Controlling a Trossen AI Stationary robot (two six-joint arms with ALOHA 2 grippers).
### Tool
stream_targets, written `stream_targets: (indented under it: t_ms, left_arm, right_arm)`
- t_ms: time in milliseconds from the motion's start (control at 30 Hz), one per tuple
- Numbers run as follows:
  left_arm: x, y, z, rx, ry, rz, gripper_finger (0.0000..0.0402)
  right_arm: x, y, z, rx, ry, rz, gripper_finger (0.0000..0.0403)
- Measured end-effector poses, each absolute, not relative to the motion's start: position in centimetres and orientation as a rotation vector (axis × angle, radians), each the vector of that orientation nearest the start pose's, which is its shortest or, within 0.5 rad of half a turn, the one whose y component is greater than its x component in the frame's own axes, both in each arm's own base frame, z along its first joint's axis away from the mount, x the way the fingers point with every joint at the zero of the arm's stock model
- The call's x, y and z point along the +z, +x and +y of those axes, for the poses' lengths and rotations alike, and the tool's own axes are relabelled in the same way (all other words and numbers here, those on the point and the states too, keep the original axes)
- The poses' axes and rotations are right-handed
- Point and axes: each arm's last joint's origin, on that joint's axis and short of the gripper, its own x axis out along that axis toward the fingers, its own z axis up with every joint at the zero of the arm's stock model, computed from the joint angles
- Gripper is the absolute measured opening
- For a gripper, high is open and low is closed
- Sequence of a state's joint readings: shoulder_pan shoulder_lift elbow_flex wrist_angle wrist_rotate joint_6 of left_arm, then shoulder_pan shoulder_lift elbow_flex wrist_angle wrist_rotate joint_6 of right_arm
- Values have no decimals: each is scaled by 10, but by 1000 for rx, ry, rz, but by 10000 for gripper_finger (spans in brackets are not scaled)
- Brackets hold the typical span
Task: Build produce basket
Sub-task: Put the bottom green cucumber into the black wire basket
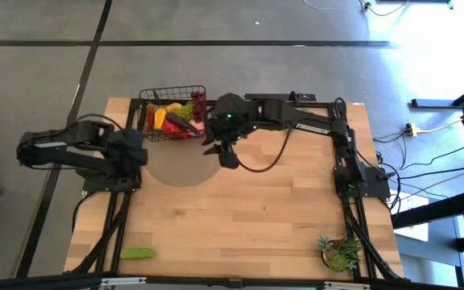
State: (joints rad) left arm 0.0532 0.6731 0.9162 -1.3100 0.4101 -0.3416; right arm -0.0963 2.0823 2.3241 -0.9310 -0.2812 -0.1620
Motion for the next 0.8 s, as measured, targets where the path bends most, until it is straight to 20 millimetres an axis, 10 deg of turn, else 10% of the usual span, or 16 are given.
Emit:
stream_targets:
  t_ms: [800]
  left_arm:
    - [247, 129, -120, -214, -764, 1387, 100]
  right_arm:
    - [412, 402, -13, 285, 13, 802, 133]
